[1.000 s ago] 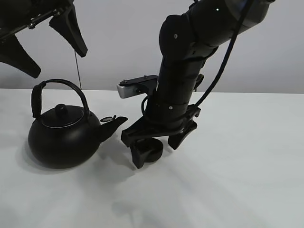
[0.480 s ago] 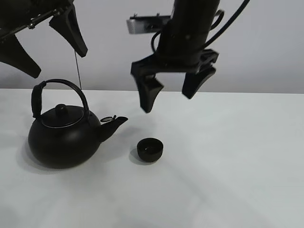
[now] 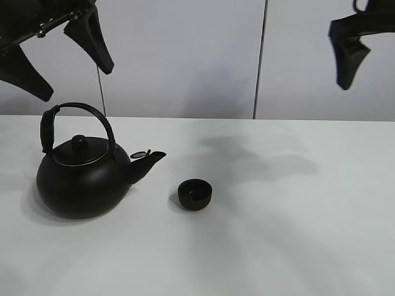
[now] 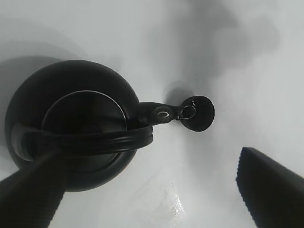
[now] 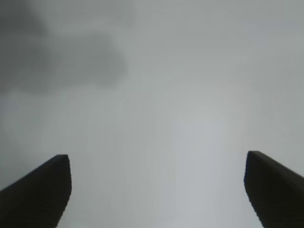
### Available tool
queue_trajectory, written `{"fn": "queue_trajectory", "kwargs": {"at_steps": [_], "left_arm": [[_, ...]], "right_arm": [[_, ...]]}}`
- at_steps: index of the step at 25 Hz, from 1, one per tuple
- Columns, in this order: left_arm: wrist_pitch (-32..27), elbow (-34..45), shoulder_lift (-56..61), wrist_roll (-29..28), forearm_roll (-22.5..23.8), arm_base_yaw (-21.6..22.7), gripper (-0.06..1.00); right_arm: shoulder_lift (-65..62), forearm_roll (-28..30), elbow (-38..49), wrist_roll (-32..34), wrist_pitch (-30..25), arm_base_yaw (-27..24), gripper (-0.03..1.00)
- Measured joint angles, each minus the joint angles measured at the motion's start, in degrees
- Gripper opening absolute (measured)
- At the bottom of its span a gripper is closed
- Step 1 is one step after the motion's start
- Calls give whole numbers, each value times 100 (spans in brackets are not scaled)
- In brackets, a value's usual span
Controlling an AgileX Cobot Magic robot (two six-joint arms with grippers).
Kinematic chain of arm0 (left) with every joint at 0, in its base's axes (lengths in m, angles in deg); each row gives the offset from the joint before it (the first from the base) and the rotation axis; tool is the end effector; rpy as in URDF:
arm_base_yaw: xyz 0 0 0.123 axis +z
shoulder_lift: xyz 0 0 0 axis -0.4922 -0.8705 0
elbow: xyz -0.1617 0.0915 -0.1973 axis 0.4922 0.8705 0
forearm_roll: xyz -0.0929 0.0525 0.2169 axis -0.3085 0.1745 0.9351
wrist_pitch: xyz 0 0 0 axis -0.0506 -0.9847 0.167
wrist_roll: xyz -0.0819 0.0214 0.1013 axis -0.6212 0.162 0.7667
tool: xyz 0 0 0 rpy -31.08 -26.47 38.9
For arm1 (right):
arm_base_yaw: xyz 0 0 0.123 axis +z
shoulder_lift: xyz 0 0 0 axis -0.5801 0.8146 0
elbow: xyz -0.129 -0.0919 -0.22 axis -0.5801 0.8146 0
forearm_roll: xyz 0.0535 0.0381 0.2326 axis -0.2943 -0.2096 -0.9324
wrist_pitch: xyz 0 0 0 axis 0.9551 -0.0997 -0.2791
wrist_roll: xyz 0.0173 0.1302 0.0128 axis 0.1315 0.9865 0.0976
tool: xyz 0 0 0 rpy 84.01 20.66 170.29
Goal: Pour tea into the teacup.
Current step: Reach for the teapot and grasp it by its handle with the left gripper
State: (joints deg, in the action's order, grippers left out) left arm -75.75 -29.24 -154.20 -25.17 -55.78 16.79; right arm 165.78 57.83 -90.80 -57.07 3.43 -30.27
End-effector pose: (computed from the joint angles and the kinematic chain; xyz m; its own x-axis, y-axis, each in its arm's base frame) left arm 0.3494 -0.1303 0.2330 -0.9429 0.0341 -0.3313 0.1794 0.8902 -0.4188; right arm 0.3794 0.0190 0.2467 -0.9381 -0.2063 -0.2783 -0.1710 0.9744 -0.1461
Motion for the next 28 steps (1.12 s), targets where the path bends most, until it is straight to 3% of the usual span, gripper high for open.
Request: {"fn": "queue_trajectory", "kwargs": {"at_steps": [6,17,23,28], "left_arm": [[0,0,0,0,0,0,70],[0,0,0,0,0,0,70],[0,0,0,0,0,0,70],[0,0,0,0,0,0,70]], "right_arm": [[-272,21,0,0,-304,-814,68],[-1522,-772,62,113,-388,-877,66],[-2883,-847,999,128,-424,-877,65],[-4205,-826,2284,129,-426,-877,65]]}}
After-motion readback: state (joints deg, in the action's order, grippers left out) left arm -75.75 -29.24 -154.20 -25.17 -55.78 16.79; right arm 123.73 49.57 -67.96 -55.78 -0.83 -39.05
